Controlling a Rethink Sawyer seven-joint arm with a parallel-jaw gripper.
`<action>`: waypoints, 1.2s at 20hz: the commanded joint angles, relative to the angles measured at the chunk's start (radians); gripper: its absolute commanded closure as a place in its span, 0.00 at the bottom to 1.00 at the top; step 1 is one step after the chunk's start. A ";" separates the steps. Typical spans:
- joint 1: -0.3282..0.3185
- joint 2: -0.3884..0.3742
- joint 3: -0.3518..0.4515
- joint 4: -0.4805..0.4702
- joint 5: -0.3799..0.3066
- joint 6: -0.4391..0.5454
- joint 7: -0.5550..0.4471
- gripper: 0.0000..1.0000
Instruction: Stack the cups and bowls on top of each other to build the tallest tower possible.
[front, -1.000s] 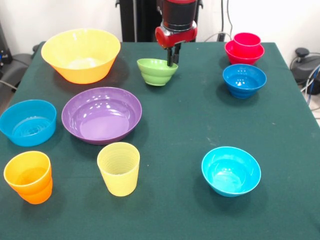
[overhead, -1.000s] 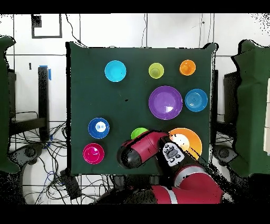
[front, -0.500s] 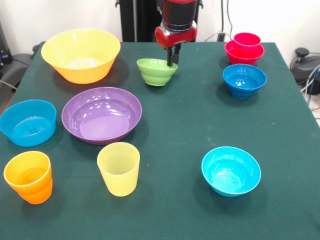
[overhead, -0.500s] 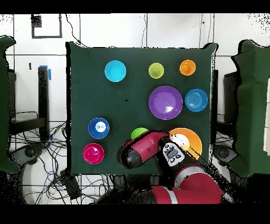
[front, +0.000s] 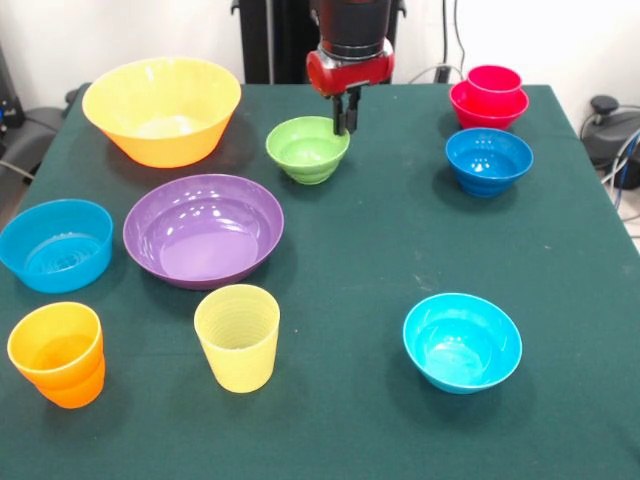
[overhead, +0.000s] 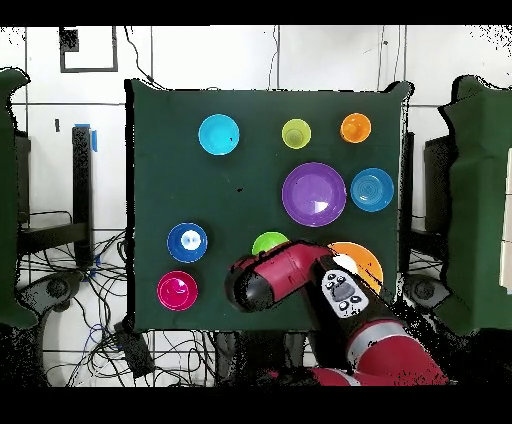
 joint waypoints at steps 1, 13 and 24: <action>-0.026 -0.047 0.139 0.018 0.063 0.114 -0.097 1.00; -0.042 -0.066 0.136 0.052 0.057 0.108 -0.082 1.00; -0.034 -0.086 0.131 0.088 0.059 0.105 -0.053 1.00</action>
